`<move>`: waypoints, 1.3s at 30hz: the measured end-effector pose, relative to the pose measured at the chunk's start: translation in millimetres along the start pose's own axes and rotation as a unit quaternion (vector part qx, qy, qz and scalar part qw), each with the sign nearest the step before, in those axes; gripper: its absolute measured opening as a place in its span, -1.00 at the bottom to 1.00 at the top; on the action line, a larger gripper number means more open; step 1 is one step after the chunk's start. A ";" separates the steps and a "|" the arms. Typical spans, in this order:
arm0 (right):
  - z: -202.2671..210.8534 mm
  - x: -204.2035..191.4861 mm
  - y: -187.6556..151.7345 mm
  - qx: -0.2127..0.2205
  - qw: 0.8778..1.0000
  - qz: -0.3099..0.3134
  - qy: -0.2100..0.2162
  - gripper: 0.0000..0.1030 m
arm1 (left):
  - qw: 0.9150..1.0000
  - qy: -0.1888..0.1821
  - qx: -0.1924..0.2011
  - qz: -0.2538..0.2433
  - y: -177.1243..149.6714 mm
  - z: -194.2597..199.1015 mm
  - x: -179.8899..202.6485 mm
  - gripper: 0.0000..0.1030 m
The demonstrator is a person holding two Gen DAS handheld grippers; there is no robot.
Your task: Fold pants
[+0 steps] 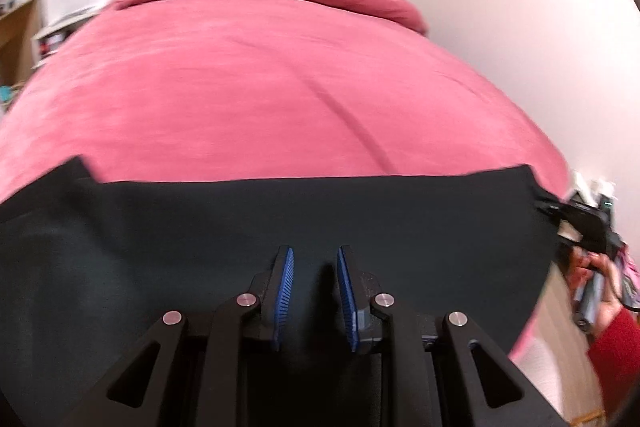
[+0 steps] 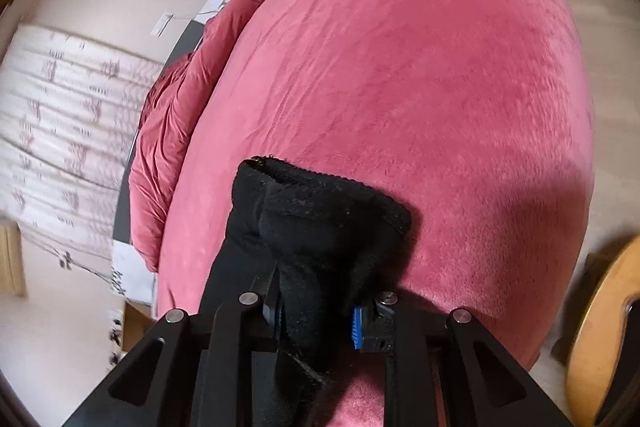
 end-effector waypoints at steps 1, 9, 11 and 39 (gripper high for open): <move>-1.6 -1.4 -0.6 -0.001 1.000 0.001 -0.003 -0.56 | 1.000 -0.008 -0.001 -0.002 0.5 -1.3 10.7 -0.56; -10.2 -13.1 0.3 -0.015 0.996 0.054 -0.071 -0.57 | 0.998 -0.044 -0.036 -0.034 -13.9 -27.4 73.3 -0.56; -10.5 -14.0 1.0 -0.015 0.996 0.053 -0.076 -0.57 | 0.997 -0.041 -0.053 -0.042 -24.8 -44.3 75.1 -0.56; 14.9 -87.0 -0.8 0.029 0.995 0.072 -0.070 -0.60 | 0.997 -0.063 -0.041 0.016 -52.7 6.6 43.2 -0.55</move>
Point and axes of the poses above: each gripper's, at about its wrist camera, not at the fingertips, and z roughly against the way its jaws point, x to its right, y to its top, the point moved 6 cm from there along -z, roughly the way its jaws point, and after that the axes turned 9 degrees about y, right-handed, at the moved point
